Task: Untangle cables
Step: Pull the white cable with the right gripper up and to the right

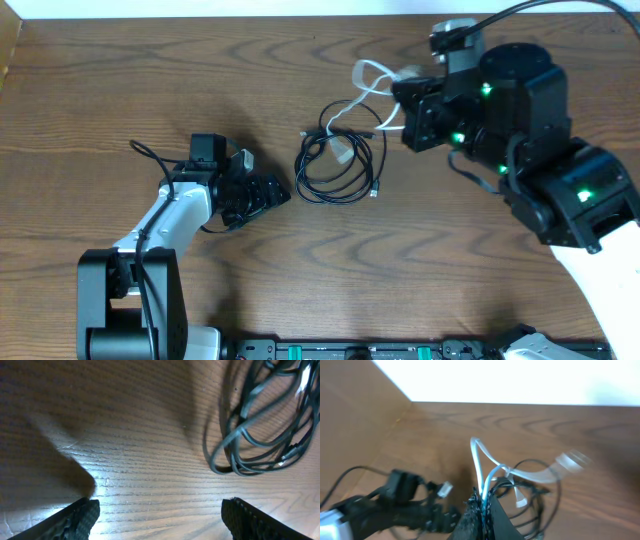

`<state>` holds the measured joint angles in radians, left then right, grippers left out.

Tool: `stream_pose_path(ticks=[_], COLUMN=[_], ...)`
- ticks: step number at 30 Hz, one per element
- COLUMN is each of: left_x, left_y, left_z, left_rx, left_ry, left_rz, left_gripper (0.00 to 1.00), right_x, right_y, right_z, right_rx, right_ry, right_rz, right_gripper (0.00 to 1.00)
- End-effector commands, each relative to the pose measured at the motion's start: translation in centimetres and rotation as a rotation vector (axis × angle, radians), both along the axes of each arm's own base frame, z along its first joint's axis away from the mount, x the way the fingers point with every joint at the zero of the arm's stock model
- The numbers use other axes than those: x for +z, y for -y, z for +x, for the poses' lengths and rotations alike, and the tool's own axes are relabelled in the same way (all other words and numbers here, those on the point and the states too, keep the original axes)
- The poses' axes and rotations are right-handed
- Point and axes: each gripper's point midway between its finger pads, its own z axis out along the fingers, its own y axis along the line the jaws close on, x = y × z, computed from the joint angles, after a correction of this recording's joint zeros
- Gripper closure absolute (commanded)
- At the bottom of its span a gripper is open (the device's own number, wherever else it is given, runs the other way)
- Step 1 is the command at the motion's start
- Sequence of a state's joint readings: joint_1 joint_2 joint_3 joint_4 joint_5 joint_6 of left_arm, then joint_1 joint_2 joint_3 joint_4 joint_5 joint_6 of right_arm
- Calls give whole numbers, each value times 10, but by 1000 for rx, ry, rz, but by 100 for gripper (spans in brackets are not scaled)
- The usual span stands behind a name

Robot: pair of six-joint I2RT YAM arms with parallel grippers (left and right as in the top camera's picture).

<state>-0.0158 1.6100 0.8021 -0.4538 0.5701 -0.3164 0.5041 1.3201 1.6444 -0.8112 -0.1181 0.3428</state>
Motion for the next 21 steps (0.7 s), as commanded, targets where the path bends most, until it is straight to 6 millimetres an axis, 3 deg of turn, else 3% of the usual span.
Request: stream_pose_path(ticks=[1, 6, 12, 18, 21], left_x=[4, 4, 4, 4, 4], left_y=[-2, -2, -2, -2, -2], left_z=[2, 2, 2, 2, 2], left_rx=[-5, -5, -5, -4, -5], left_ry=[15, 15, 15, 15, 15], left_rz=[7, 7, 7, 7, 7], left_gripper=[16, 16, 15, 15, 15], right_x=[29, 57, 73, 88, 99], right_y=[37, 101, 180, 267, 288], right_z=[15, 30, 40, 47, 52], right_rx=[-127, -365, -622, -859, -846], right_ry=[125, 238, 282, 306, 353], right_rz=[-106, -280, -422, -456, -412], right_gripper=[99, 99, 99, 99, 99])
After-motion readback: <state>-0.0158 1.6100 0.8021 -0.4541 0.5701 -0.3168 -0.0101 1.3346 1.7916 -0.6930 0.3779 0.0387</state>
